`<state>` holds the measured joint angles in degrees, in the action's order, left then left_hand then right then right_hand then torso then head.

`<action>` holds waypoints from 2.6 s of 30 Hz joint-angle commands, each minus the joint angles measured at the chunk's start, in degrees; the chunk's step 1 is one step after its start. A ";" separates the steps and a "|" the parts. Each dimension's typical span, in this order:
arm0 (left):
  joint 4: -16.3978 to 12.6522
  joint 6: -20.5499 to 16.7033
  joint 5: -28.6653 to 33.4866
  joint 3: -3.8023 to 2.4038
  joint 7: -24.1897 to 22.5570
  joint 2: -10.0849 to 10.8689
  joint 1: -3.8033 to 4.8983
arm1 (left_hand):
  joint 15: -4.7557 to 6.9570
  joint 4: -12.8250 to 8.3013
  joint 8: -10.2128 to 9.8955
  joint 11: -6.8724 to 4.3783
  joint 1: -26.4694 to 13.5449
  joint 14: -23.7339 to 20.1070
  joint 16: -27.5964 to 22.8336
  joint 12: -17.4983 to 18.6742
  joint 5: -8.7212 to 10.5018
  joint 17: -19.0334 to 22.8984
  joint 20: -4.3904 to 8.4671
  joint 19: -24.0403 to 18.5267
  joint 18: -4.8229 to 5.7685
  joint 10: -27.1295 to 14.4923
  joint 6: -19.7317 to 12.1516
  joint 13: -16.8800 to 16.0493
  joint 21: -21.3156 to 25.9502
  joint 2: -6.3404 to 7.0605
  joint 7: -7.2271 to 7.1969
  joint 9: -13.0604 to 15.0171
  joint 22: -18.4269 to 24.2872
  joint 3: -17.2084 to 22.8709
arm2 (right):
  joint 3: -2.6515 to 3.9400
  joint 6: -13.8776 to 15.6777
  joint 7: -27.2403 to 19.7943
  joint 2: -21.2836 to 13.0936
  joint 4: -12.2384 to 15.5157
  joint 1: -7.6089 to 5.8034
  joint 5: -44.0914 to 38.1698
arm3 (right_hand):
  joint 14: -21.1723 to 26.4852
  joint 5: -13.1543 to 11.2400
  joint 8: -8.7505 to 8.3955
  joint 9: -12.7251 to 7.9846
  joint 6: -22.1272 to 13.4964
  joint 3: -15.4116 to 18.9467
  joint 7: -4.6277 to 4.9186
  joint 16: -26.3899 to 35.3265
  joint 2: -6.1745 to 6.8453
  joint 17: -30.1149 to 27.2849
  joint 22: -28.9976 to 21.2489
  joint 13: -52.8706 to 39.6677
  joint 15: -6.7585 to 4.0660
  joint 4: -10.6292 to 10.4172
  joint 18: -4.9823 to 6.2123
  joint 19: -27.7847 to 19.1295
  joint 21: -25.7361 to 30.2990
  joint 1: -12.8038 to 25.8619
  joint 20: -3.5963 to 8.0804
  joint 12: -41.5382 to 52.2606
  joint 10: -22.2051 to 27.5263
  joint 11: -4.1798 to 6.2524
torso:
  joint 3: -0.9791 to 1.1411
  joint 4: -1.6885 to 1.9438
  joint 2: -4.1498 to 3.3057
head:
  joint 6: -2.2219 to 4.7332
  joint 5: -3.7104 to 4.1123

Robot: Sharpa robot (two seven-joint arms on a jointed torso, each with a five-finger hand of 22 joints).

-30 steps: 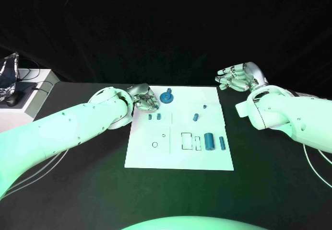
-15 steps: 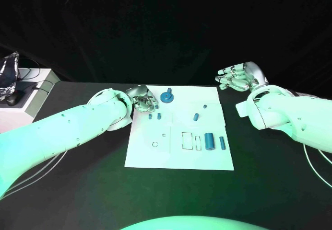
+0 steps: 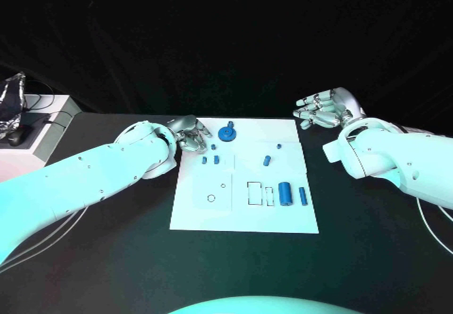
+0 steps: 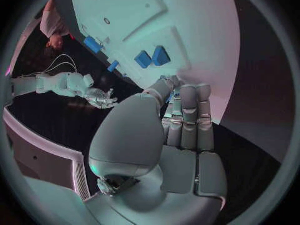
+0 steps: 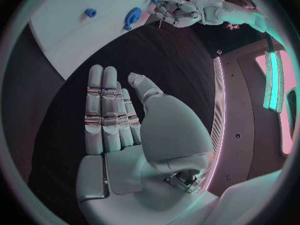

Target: Assemble the parts on the task board

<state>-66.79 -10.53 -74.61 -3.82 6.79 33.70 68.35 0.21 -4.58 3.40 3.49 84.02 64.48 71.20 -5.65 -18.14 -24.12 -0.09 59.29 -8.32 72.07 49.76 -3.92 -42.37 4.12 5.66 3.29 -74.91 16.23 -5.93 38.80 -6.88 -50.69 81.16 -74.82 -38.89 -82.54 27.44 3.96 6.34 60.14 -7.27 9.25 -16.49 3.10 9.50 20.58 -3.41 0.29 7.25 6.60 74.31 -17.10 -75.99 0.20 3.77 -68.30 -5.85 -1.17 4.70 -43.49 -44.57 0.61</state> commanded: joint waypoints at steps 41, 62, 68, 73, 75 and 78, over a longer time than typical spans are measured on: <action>-12.75 0.04 60.60 -5.00 -27.72 15.02 -7.17 | -3.01 8.94 0.28 2.94 0.46 -3.15 -29.54 -0.24 -0.66 10.15 -3.14 0.16 2.79 -8.02 9.79 0.38 26.53 -2.97 2.41 0.31 21.45 -17.87 | -0.72 -20.56 19.22 7.49 -4.91 2.38 -55.36 | 0.42 -11.88 -0.44 -2.36 3.25 -5.43 -1.67 -35.62 2.99 26.39 36.65 0.05 -1.45 -1.85 3.13 3.93 -30.30 -1.64 1.62 -0.33 1.48 0.94 | -0.64 0.52 1.15 | 1.54 1.47; -13.51 -0.77 60.63 -5.11 -27.47 15.25 -7.20 | -2.96 8.76 0.27 2.90 0.44 -2.91 -29.83 -0.10 -0.67 9.93 -3.04 0.38 2.77 -7.83 9.90 0.39 26.66 -3.09 2.48 0.31 21.37 -17.85 | -0.93 -22.74 19.61 8.25 -6.03 3.43 -55.89 | 0.65 -11.13 -0.33 -2.23 6.48 -12.57 -2.28 -37.57 3.15 25.06 42.74 0.04 -1.97 -2.31 2.63 5.66 -29.53 -1.14 2.11 -0.34 -1.13 1.76 | -0.58 0.35 1.20 | 0.76 1.74; -13.50 -1.09 60.63 -5.11 -27.58 15.29 -7.20 | -2.94 8.67 0.27 2.91 0.51 -2.83 -29.90 -0.06 -0.69 9.84 -3.01 0.46 2.77 -7.79 9.88 0.38 26.68 -3.16 2.53 0.31 21.31 -17.78 | -0.94 -21.70 18.02 8.17 -5.81 3.49 -54.47 | 0.43 -14.90 0.26 -1.47 10.12 -14.39 -3.36 -38.39 -0.14 25.31 48.47 -0.20 -2.98 -1.93 0.72 7.47 -37.32 -2.35 2.73 -0.27 -6.02 3.43 | -0.61 0.35 1.26 | 0.71 1.77; -13.37 -1.09 60.70 -5.11 -27.70 15.30 -7.21 | -2.92 8.59 0.28 2.91 0.63 -2.80 -29.93 -0.03 -0.70 9.78 -2.98 0.50 2.75 -7.74 9.95 0.39 26.67 -3.27 2.60 0.31 21.24 -17.66 | -0.94 -19.88 18.09 8.10 -5.60 3.59 -54.36 | 0.58 -17.48 -0.17 -0.99 10.67 -14.76 -3.35 -38.71 -1.23 25.20 51.49 -0.20 -3.29 -0.68 -0.11 7.27 -39.44 -2.58 3.52 -0.34 -7.04 3.69 | -0.65 0.44 1.27 | 0.74 1.92; -13.30 -1.11 60.71 -5.11 -27.71 15.30 -7.21 | -2.91 8.54 0.28 2.90 0.68 -2.78 -29.94 -0.01 -0.67 9.74 -2.96 0.52 2.75 -7.74 9.99 0.39 26.65 -3.27 2.60 0.31 21.19 -17.62 | -0.94 -18.68 18.68 8.05 -5.51 3.63 -54.68 | 0.59 -17.55 -0.14 -0.84 10.73 -15.11 -3.31 -38.81 -1.29 25.11 52.08 -0.21 -3.32 -0.26 -0.10 7.21 -39.34 -2.45 3.60 -0.33 -7.16 3.75 | -0.65 0.46 1.30 | 0.70 1.92; -13.21 -1.16 60.73 -5.11 -27.72 15.33 -7.21 | -2.91 8.54 0.28 2.90 0.69 -2.78 -29.94 0.00 -0.67 9.73 -2.96 0.52 2.75 -7.74 9.99 0.39 26.65 -3.27 2.60 0.31 21.18 -17.61 | -0.94 -16.71 19.61 7.92 -5.39 3.69 -54.95 | 0.56 -17.87 -0.14 -0.67 10.83 -15.62 -3.30 -39.00 -1.30 25.03 52.77 -0.22 -3.35 0.16 -0.10 7.32 -39.33 -2.31 3.64 -0.32 -7.33 3.79 | -0.66 0.40 1.24 | 0.73 1.91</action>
<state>-79.96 -11.60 -14.33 -8.87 -19.96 49.05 61.15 -2.77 4.25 3.84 6.46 84.25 61.32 41.56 -5.97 -18.53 -14.34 -2.96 59.50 -6.60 64.01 59.50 -3.51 -16.04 1.02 8.21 3.57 -53.68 -1.32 -6.76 19.87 12.25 -42.71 75.52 -71.32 -93.43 -81.91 9.94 3.84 4.13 70.54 -22.87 5.82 -55.36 2.61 34.58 73.27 -3.57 -2.56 7.29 6.95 81.47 -56.40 -78.20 3.45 3.33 -73.38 -3.85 -1.80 5.12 -42.21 -43.86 2.52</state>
